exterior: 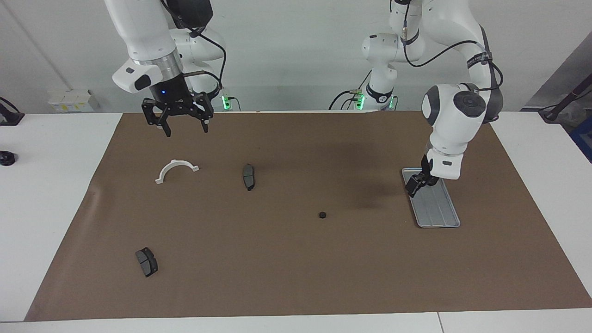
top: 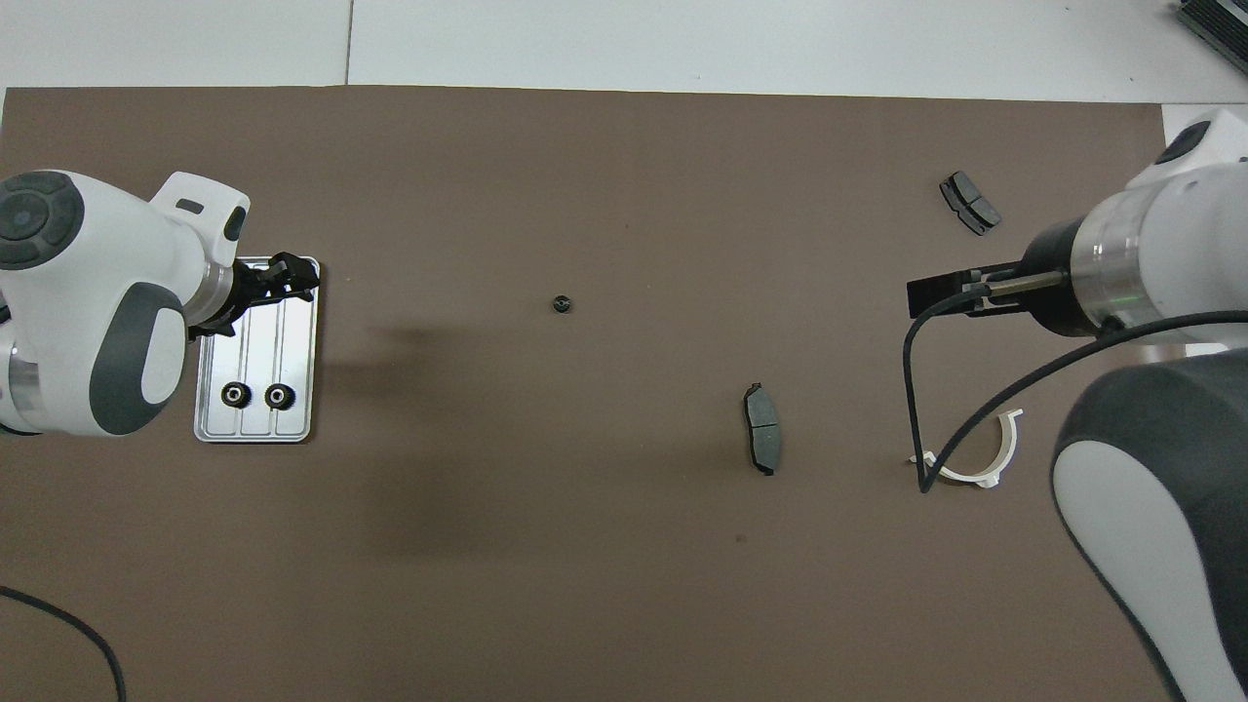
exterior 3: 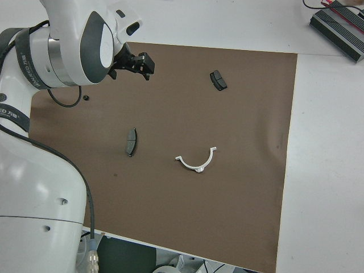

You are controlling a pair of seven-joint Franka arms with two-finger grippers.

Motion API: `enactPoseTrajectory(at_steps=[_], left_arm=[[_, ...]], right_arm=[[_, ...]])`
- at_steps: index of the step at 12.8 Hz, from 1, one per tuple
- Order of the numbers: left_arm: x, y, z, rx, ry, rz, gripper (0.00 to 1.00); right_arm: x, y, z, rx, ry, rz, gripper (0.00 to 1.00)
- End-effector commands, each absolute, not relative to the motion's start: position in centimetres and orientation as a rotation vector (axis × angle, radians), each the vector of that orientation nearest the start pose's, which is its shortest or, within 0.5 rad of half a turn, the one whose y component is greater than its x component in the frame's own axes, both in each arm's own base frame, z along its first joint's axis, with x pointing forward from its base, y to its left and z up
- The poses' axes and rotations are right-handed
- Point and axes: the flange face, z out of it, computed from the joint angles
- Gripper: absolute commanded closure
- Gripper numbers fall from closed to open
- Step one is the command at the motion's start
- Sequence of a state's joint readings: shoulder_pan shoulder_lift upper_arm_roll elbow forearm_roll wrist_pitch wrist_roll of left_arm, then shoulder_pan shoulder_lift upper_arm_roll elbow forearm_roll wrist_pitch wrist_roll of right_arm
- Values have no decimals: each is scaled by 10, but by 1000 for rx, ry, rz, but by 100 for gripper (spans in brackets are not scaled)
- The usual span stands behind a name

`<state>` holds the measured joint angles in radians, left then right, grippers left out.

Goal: Place bearing gear from tray to pile
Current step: 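Reach the right gripper to the gear while the left gripper returns to tray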

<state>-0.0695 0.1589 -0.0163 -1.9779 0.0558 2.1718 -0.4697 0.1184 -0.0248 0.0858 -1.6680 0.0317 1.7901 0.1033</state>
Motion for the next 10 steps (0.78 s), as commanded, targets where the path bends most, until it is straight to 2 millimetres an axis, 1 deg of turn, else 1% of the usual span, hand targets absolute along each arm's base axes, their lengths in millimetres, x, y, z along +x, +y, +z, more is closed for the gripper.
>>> enactPoseTrajectory(at_steps=[1, 2, 3, 4, 5, 6, 7, 8, 10], left_arm=[[552, -7, 377, -3071, -392, -26, 0], [543, 2, 369, -3070, -410, -34, 0], [530, 7, 356, -3071, -423, -52, 0], [519, 8, 344, -3075, -425, -83, 0], [515, 15, 339, -3075, -442, -103, 2], [516, 19, 338, -3074, -449, -108, 16], [518, 22, 334, -3074, -458, -119, 21], [519, 22, 332, -3075, -460, -136, 24], [519, 23, 325, -3075, -464, -124, 28]], right_arm=[[587, 169, 605, -3094, -131, -235, 0], [599, 183, 593, -3116, -125, -228, 0], [605, 208, 574, -3130, -160, -205, 0], [615, 231, 562, -3136, -155, -217, 0], [629, 251, 548, -3149, -133, -232, 0], [639, 271, 538, -3140, -133, -247, 0], [647, 286, 526, -3128, -118, -265, 0], [650, 305, 510, -3116, -97, -286, 0], [652, 345, 475, -3126, -121, -365, 0]])
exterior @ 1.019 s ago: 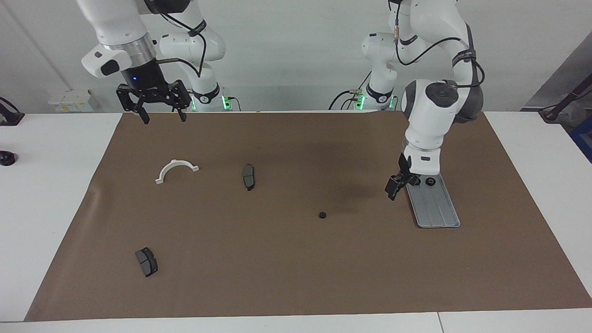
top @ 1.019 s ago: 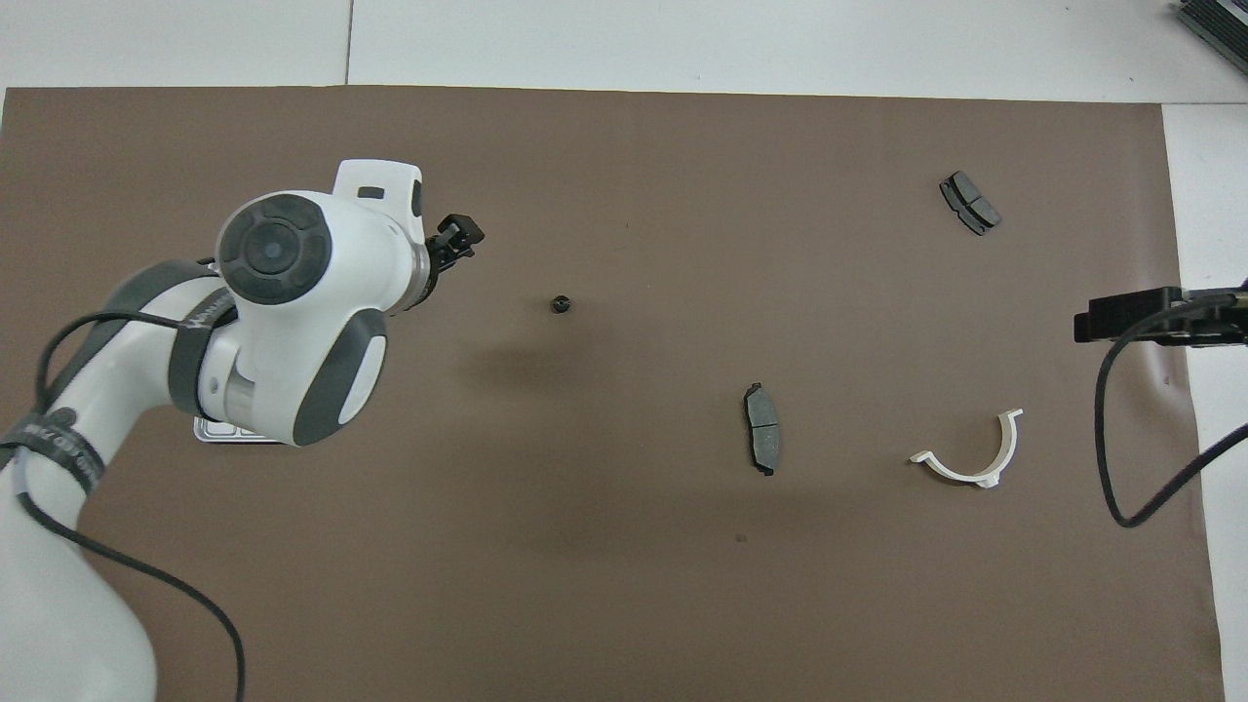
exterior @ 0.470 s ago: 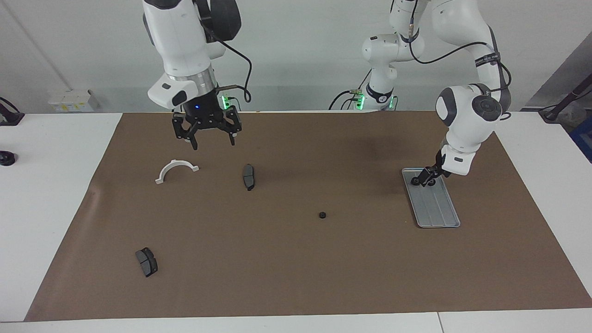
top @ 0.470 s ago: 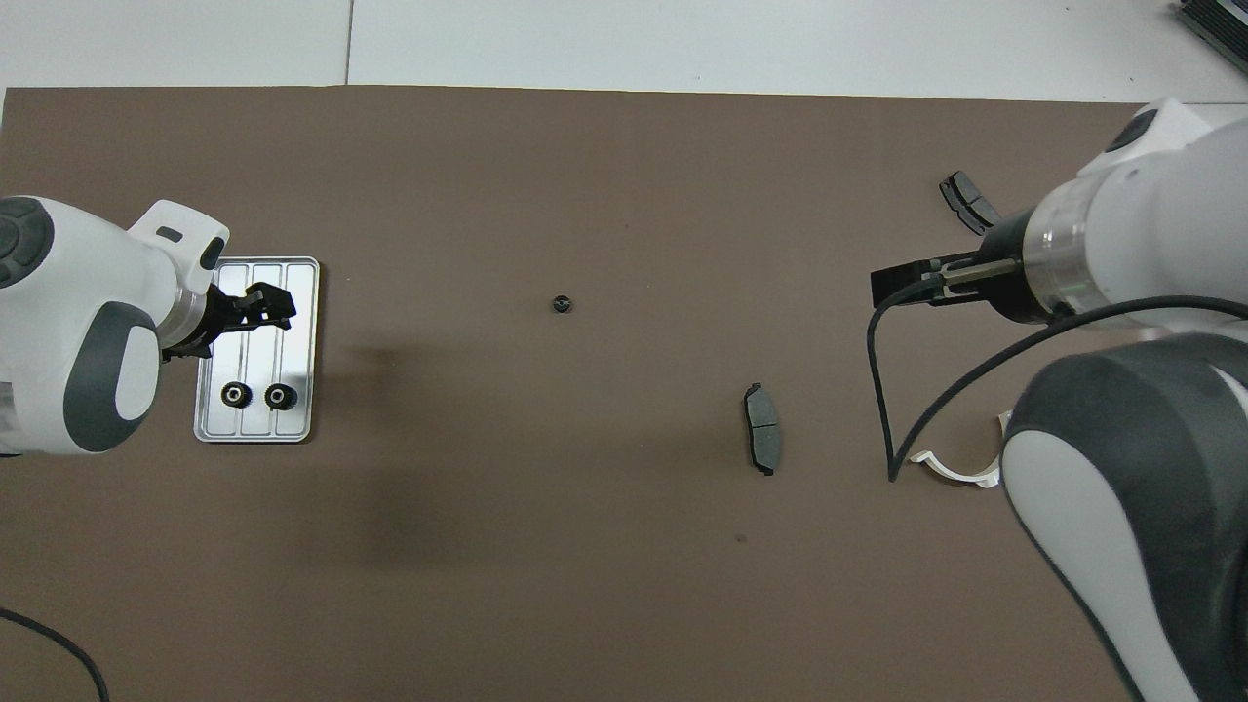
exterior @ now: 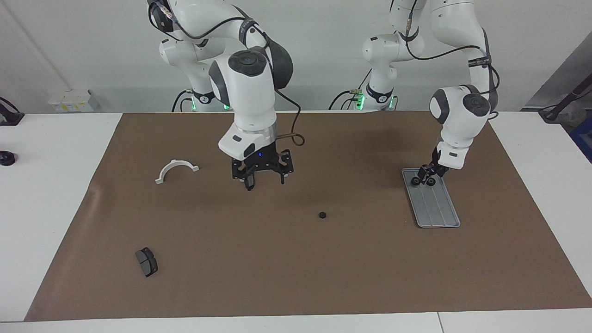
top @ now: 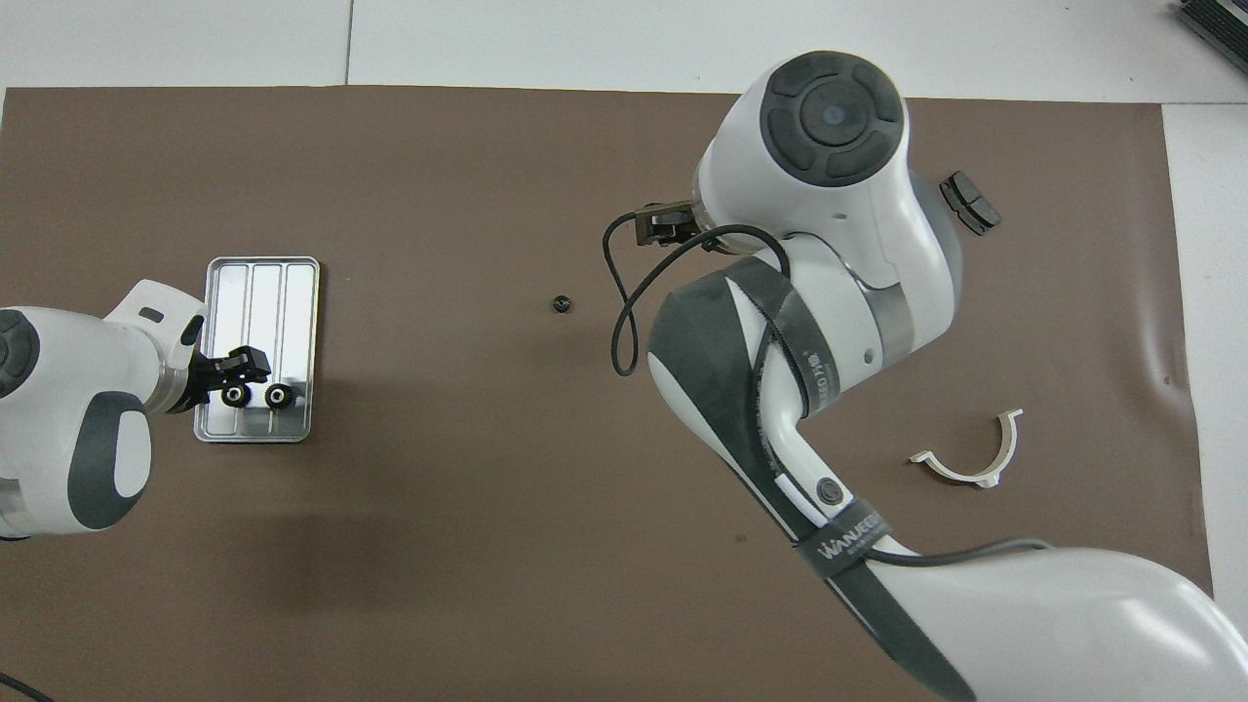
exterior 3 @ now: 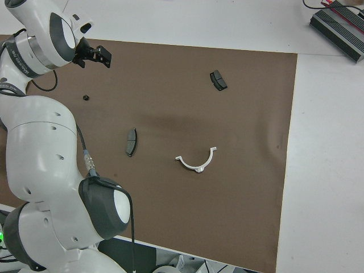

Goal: Place bearing gear from tray to pile
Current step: 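Reach the right gripper to the gear while the left gripper returns to tray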

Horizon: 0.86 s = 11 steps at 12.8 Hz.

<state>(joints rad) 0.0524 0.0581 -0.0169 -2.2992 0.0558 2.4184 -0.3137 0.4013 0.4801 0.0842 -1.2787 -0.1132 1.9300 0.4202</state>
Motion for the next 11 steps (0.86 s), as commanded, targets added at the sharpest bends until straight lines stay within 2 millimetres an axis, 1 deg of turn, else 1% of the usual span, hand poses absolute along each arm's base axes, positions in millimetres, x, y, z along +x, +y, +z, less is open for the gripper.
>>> enactPoseTrajectory(at_steps=[1, 3, 4, 5, 6, 7, 8, 9, 10, 11], left_arm=[[517, 31, 321, -3071, -487, -114, 28], [515, 32, 315, -3072, -493, -135, 30], [513, 32, 310, -3073, -492, -133, 30], [513, 31, 307, -3073, -494, -133, 31], [514, 28, 306, -3075, -494, -145, 31], [514, 27, 305, -3075, -494, -147, 31], [514, 27, 303, -3076, -493, -145, 32], [514, 28, 302, -3076, -495, -149, 36], [514, 28, 302, -3076, -493, -149, 40], [514, 28, 300, -3076, -488, -144, 42]], right_arm=[[652, 362, 455, -3126, -122, -382, 0], [653, 410, 412, -3134, -73, -419, 0], [652, 422, 394, -3143, -61, -420, 0], [646, 439, 386, -3117, -64, -440, 0], [641, 451, 374, -3106, -59, -441, 0], [638, 457, 370, -3095, -55, -446, 0], [636, 461, 370, -3080, -53, -457, 0], [635, 463, 367, -3077, -43, -458, 0], [633, 467, 360, -3068, -46, -464, 0], [632, 466, 352, -3062, -51, -465, 0]])
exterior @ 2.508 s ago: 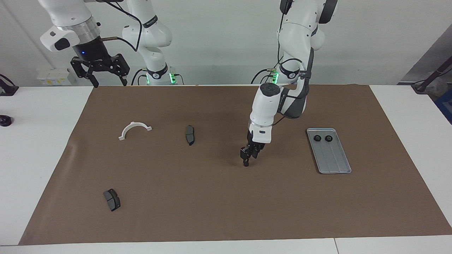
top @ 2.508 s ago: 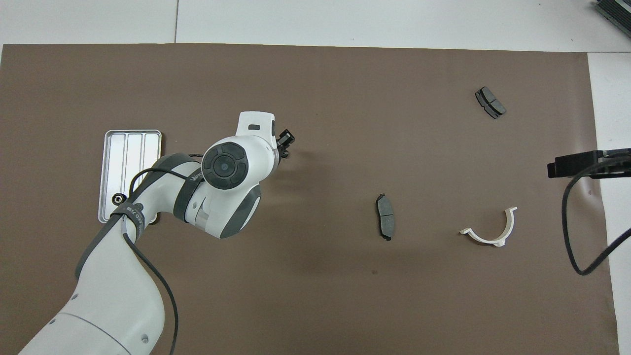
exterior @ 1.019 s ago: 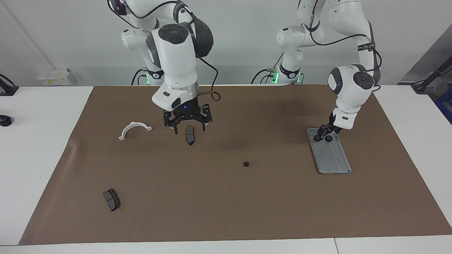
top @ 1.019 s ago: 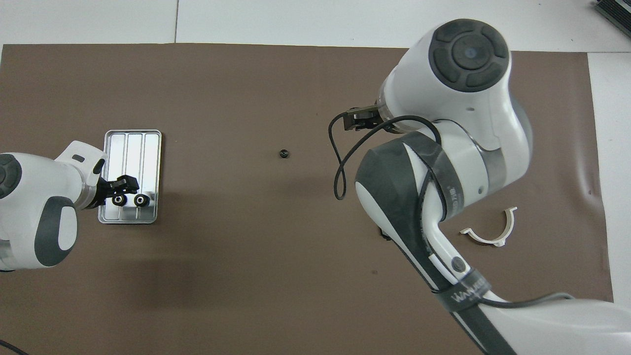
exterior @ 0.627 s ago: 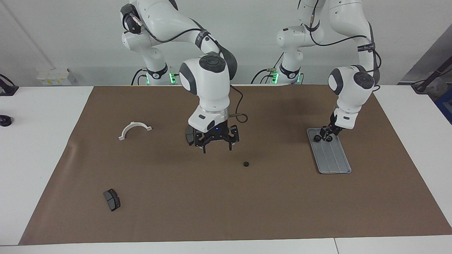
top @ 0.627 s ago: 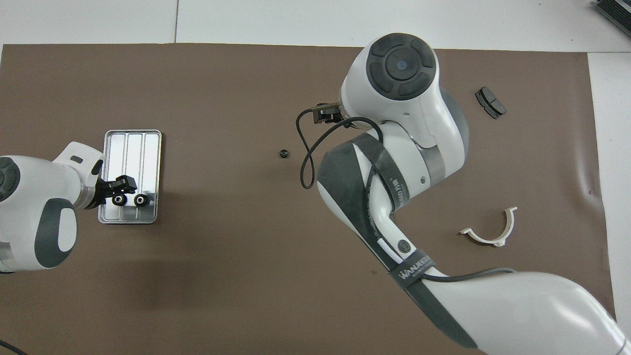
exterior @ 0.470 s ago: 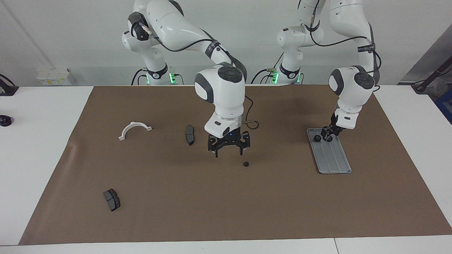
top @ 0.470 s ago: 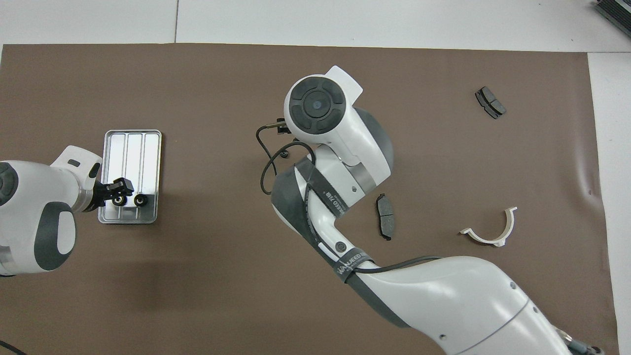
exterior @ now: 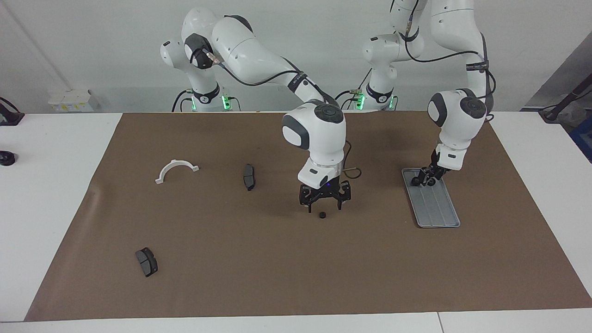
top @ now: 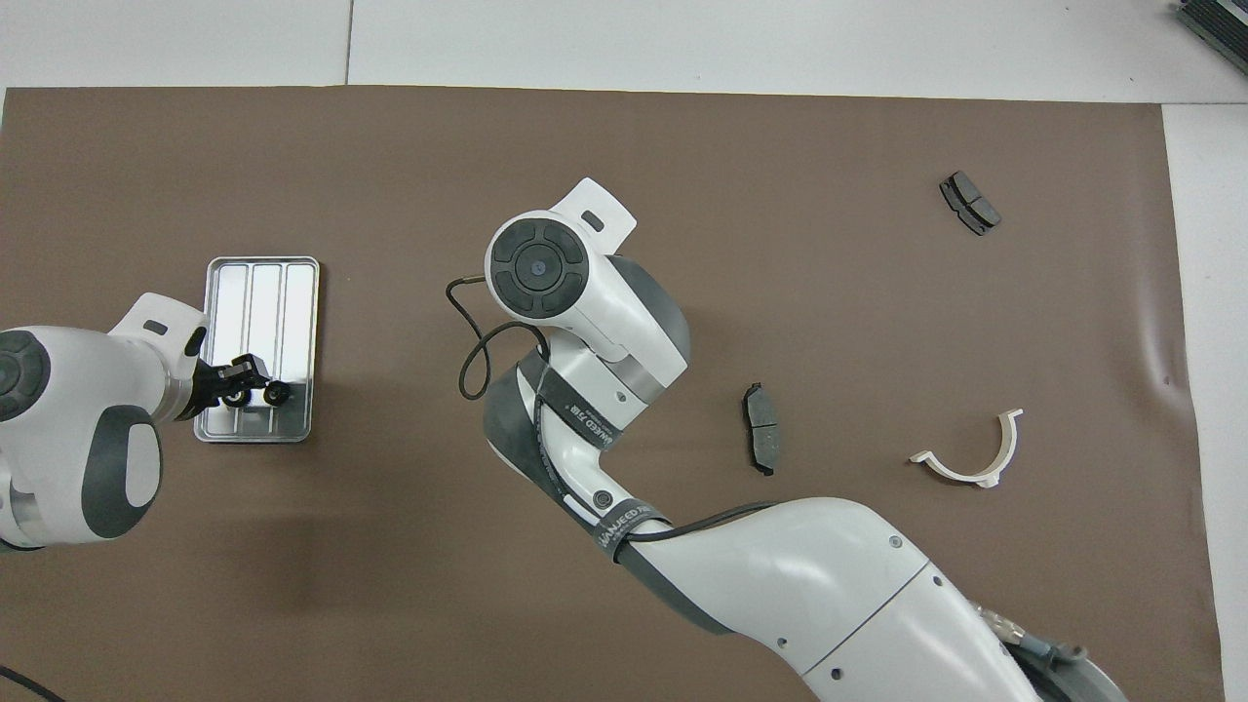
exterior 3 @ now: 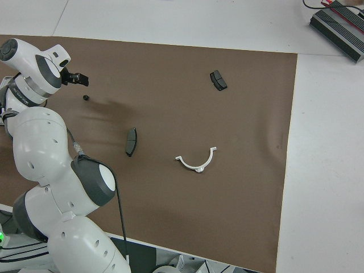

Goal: Place bearing gear from tray to pile
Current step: 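Grasp the gear with the right gripper while the left gripper grasps another gear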

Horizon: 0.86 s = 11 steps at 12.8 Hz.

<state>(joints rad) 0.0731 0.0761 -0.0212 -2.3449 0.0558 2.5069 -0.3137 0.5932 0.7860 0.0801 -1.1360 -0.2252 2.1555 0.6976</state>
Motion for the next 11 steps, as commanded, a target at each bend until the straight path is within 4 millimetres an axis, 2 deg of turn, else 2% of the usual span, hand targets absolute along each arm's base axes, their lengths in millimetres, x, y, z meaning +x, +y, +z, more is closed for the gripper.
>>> enactPoseTrajectory(at_steps=[1, 2, 6, 7, 8, 9, 11], left_arm=[[515, 28, 297, -3077, -486, -144, 44], [515, 28, 297, -3078, -483, -144, 44], [516, 29, 298, -3078, -481, -149, 44], [516, 29, 298, -3078, -481, -144, 50], [517, 29, 299, -3077, -481, -147, 75], [517, 29, 298, -3078, -477, -137, 100], [525, 25, 307, -3077, -469, -124, 100]], right_arm=[[632, 468, 345, -3050, -52, -475, 0], [632, 471, 328, -3039, -53, -481, 0], [625, 466, 313, -3068, -60, -442, 0], [623, 462, 307, -3084, -57, -421, 0], [622, 459, 300, -3096, -55, -400, 1], [619, 457, 295, -3104, -54, -384, 8], [616, 457, 292, -3110, -57, -375, 19]])
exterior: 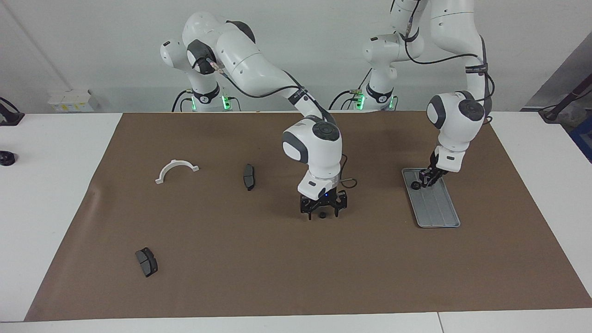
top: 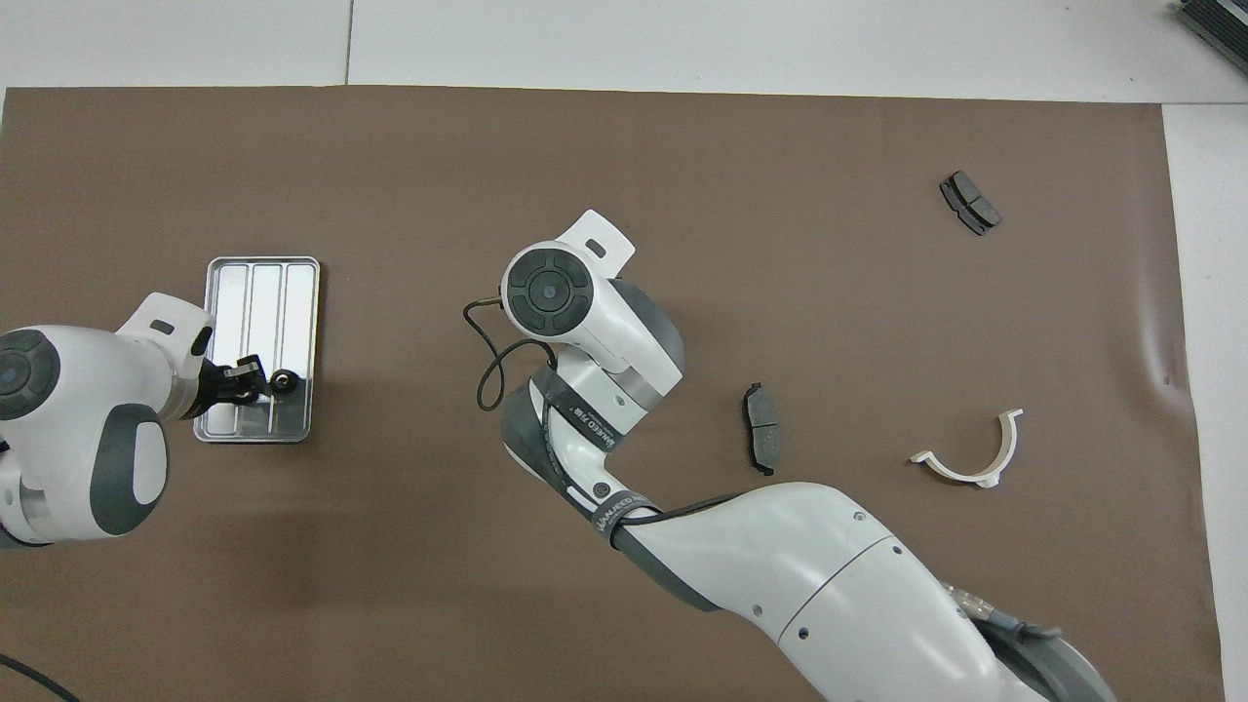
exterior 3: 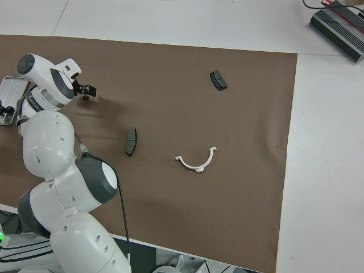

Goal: Place bearing gear from tray to pile
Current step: 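Grasp the gear with the right gripper while the left gripper grasps another gear, then lift the gear with the right gripper while the left gripper carries another gear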

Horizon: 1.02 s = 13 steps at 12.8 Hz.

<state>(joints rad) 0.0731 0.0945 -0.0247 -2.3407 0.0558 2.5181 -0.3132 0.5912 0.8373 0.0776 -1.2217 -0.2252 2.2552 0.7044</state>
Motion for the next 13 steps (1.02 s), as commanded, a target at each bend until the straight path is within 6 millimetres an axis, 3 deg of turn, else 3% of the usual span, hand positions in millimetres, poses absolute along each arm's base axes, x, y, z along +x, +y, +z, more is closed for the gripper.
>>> enactPoseTrajectory(at_steps=[1, 6, 9, 13], left_arm=[[532, 25, 316, -3075, -469, -107, 100], [567, 21, 392, -3065, -468, -33, 100], [579, 0, 428, -3090, -460, -14, 100], [582, -6, 441, -3098, -463, -20, 100]], right_arm=[[615, 458, 292, -3108, -53, -373, 23], [612, 463, 294, -3102, -39, -376, 56], [611, 466, 294, -3097, -43, -384, 72], [611, 466, 295, -3099, -46, -384, 94]])
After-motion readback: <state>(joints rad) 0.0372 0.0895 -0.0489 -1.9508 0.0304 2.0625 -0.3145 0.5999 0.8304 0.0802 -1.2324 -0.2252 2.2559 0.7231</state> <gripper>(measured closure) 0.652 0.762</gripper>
